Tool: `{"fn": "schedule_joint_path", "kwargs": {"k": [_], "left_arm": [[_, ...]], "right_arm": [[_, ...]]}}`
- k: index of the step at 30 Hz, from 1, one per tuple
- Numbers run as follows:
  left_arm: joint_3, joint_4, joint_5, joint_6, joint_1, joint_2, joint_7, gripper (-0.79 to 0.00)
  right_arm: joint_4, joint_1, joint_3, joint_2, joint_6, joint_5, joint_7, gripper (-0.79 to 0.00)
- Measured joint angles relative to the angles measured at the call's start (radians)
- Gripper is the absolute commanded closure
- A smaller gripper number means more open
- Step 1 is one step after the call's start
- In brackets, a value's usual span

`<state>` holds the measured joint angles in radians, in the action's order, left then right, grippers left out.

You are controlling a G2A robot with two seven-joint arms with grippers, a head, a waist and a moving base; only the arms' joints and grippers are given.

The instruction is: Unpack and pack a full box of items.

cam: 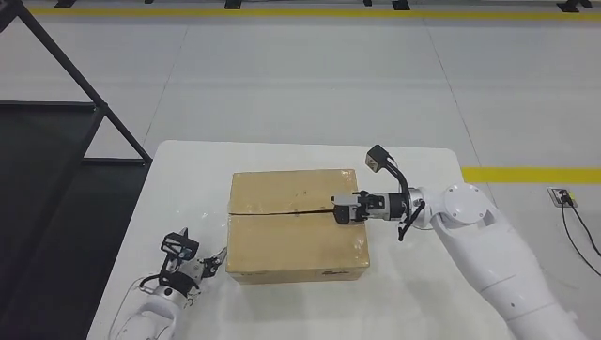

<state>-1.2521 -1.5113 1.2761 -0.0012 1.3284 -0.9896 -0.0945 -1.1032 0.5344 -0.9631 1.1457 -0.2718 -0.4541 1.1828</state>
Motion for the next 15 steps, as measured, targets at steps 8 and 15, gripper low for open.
{"fn": "schedule_joint_path", "kwargs": {"k": [8, 15], "left_arm": [[0.095, 0.092, 0.101, 0.105, -0.091, -0.036, -0.018, -0.785], [0.141, 0.145, 0.132, 0.189, -0.141, -0.065, -0.034, -0.785]], "right_arm": [[-0.017, 0.009, -0.008, 0.0, 0.01, 0.01, -0.006, -0.785], [-0.027, 0.016, -0.011, 0.001, 0.015, 0.018, -0.008, -0.785]]}}
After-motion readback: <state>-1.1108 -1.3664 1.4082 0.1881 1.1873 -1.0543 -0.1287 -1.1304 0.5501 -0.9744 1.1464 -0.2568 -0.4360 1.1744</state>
